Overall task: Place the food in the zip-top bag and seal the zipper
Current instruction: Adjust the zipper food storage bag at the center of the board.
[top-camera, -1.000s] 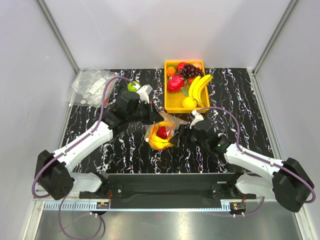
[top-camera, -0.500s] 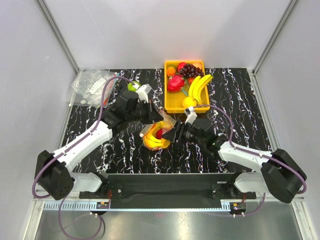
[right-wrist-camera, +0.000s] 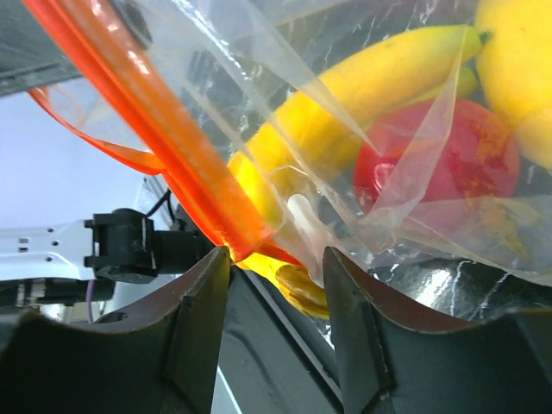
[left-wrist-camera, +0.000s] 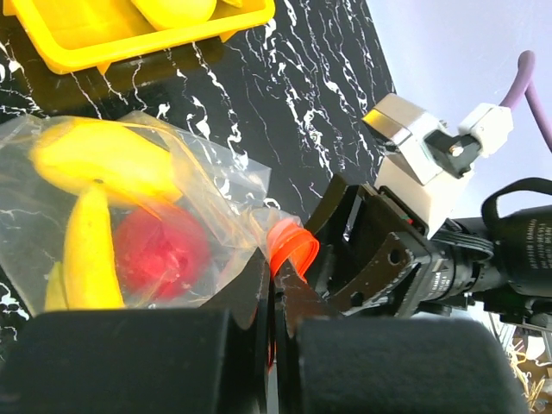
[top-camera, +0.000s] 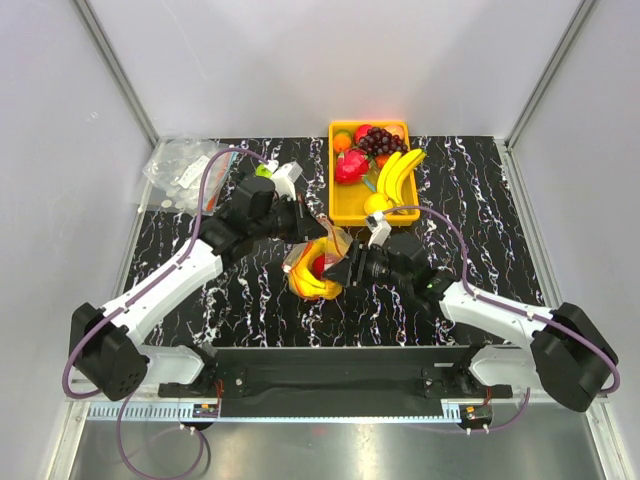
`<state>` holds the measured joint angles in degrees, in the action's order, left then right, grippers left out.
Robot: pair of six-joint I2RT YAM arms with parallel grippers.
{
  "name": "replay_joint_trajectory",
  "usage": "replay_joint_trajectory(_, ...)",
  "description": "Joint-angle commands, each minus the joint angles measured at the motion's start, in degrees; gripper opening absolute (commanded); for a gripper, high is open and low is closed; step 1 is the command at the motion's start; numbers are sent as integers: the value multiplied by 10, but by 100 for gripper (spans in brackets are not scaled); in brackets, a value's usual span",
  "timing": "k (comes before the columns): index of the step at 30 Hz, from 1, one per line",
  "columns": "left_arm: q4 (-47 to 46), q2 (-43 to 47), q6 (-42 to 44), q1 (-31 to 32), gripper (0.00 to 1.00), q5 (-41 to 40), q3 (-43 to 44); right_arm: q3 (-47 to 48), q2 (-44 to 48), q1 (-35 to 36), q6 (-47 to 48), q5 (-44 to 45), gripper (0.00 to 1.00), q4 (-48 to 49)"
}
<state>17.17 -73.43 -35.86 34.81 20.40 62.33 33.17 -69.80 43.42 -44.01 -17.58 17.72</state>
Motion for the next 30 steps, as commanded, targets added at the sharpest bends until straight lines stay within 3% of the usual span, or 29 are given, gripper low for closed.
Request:
replay_joint_trajectory(1,-18,28,6,-3,0,17,37,-10,23,5,46,15,55,11)
replay_joint_trajectory(4,-10,31,10,-4,0,14,39,-30,35,5,52,40,59,8)
replay_joint_trajectory(9,-9,31,10,-3,0,12,39,-60,53,5,45,56,76,28)
replay_joint_trajectory(17,-15,25,4,-4,0,12,36,-94,52,5,16,27,74,87)
replay_joint_trajectory(25,-21,23,4,-3,0,10,25,-86,23,5,4,4,50,130)
replay_joint_trajectory(30,-23,15,9,-4,0,2,12,-63,33,6,-15,-26,28,119)
